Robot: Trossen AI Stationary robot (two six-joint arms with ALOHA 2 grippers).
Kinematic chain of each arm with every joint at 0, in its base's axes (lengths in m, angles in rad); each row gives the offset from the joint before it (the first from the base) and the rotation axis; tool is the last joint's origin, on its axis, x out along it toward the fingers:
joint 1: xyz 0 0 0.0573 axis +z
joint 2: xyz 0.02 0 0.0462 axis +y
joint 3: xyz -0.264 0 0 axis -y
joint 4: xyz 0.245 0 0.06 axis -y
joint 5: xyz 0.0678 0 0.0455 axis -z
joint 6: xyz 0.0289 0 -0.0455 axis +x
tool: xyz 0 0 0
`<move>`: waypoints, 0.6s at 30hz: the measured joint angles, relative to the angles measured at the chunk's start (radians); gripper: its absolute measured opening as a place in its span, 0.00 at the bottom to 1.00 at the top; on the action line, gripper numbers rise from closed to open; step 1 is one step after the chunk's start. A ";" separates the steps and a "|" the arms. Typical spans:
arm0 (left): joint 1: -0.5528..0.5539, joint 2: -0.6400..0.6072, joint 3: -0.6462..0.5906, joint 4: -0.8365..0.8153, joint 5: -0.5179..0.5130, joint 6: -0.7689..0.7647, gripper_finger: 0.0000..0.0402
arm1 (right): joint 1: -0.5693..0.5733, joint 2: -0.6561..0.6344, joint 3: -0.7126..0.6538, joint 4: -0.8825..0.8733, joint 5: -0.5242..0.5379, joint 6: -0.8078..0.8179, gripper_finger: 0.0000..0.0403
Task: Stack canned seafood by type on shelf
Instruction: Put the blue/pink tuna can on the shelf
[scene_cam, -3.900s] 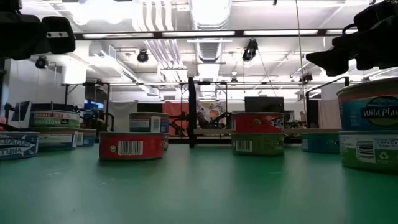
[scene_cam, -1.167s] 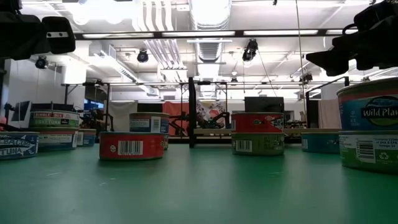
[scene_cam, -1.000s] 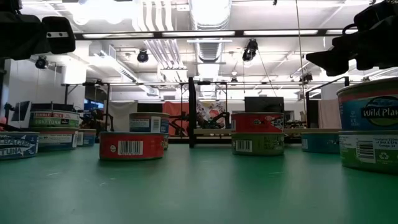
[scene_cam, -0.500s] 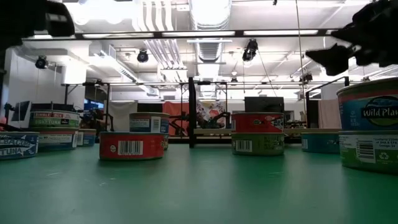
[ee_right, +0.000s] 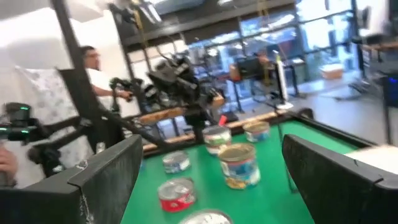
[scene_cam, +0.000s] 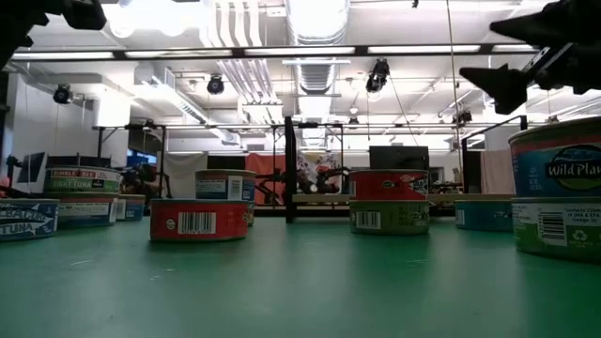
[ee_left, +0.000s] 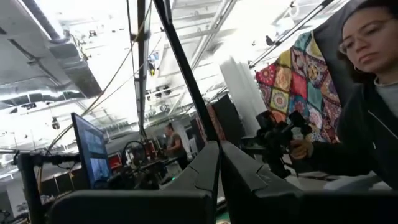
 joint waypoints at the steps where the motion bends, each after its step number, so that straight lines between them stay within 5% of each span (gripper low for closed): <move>1: 0.000 0.000 0.000 0.003 -0.020 0.002 0.00 | 0.000 0.007 0.002 -0.004 0.000 0.006 0.94; 14: 0.000 0.098 0.001 0.055 -0.574 -0.332 0.00 | 0.001 0.101 0.028 0.014 0.000 0.095 0.94; 18: 0.000 0.177 0.001 0.026 -0.622 -0.431 0.00 | 0.001 0.144 0.069 0.014 -0.001 0.097 0.94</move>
